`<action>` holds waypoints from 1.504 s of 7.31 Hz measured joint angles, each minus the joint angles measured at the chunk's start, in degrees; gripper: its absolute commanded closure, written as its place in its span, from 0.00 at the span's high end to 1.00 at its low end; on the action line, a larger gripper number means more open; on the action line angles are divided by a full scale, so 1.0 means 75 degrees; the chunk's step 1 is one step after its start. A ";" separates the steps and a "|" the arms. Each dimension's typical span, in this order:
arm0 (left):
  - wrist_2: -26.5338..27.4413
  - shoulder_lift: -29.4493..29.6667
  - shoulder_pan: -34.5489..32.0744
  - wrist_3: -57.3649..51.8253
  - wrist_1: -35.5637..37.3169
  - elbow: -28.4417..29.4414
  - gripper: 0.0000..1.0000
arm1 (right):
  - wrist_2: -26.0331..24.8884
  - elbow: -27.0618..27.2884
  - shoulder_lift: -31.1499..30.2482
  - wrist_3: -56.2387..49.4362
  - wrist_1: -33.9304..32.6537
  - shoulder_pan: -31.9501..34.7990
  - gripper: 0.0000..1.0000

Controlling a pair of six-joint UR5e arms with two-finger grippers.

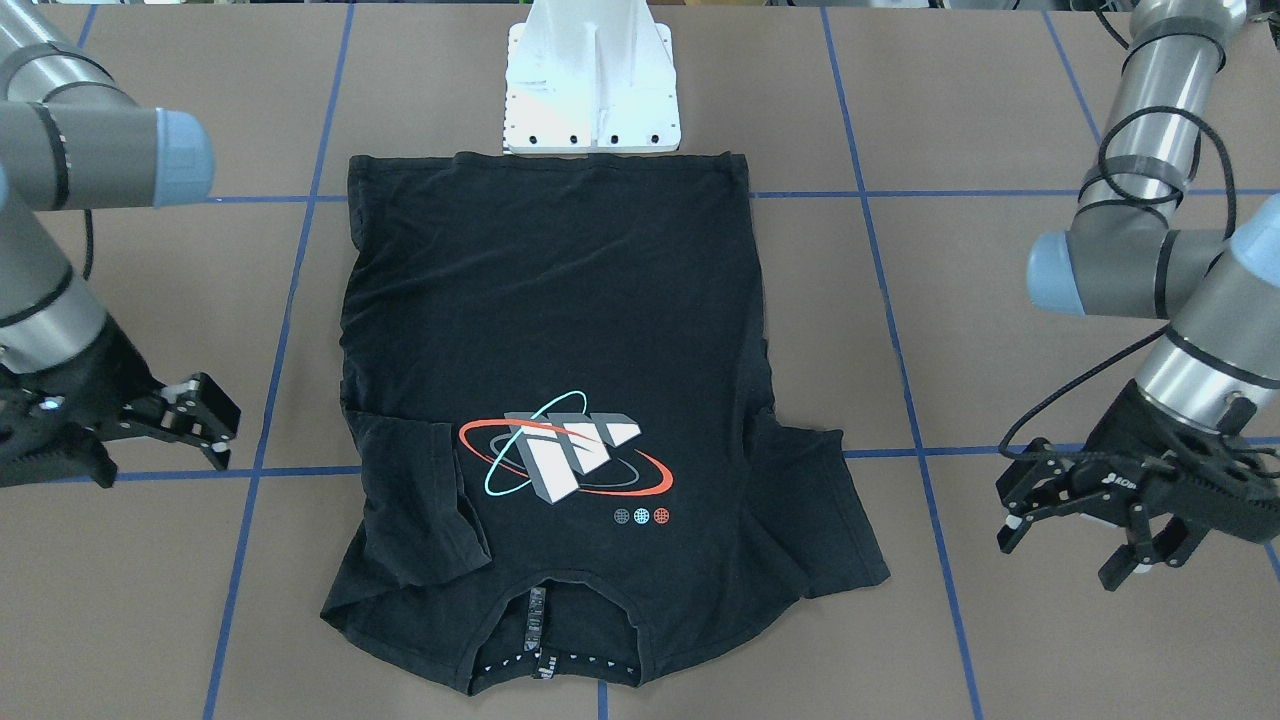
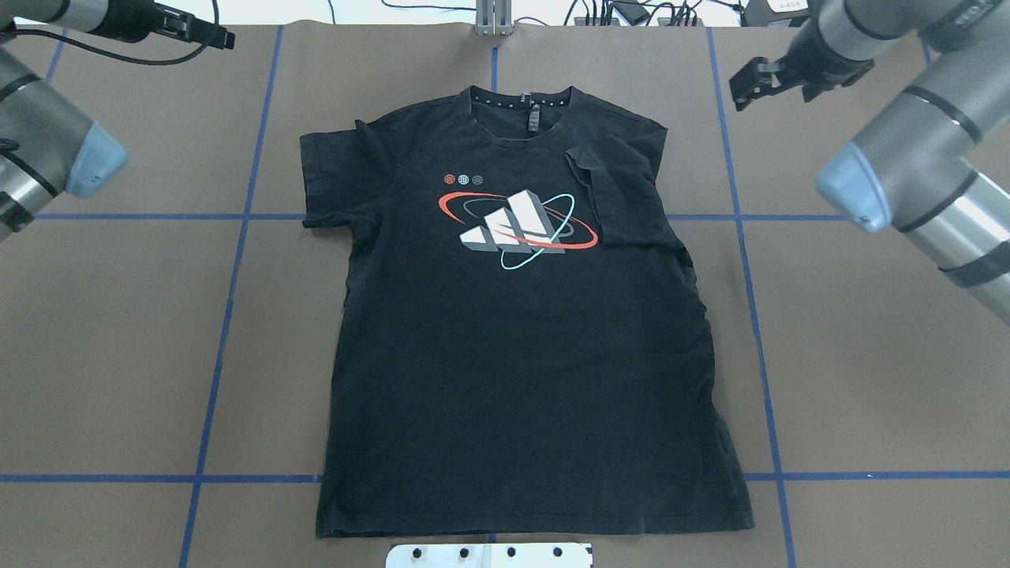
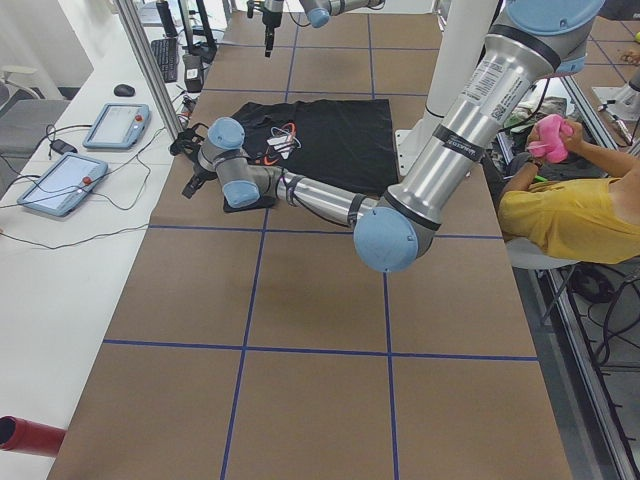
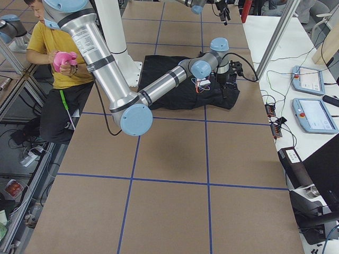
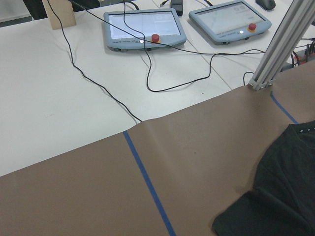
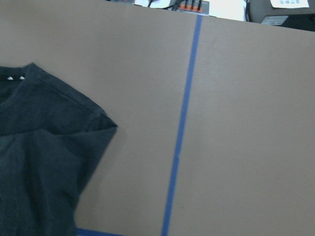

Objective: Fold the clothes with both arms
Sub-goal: 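Release the sleeve and withdraw the right gripper while the left arm approaches, then grasp the sleeve nearest the left gripper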

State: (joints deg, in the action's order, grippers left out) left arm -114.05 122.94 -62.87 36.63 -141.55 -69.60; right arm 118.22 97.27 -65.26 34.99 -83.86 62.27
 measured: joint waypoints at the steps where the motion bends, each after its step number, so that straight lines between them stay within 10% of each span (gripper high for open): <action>1: 0.0523 0.0183 0.0313 0.0432 -0.0264 0.0433 1.00 | 0.0300 0.0258 -0.0612 -0.0686 0.0027 0.0423 1.00; 6: 0.2883 0.0737 0.1978 0.2818 -0.0461 0.1438 0.78 | 0.1354 0.0396 -0.2568 -0.2798 0.0936 0.1750 1.00; 11: 0.3240 0.0549 0.2275 0.2947 -0.0508 0.1591 0.47 | 0.1382 0.0369 -0.2666 -0.2826 0.1068 0.1765 1.00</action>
State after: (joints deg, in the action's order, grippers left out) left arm -89.74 127.06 -45.81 58.73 -145.36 -57.67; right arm 128.58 100.04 -85.25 13.80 -75.86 75.50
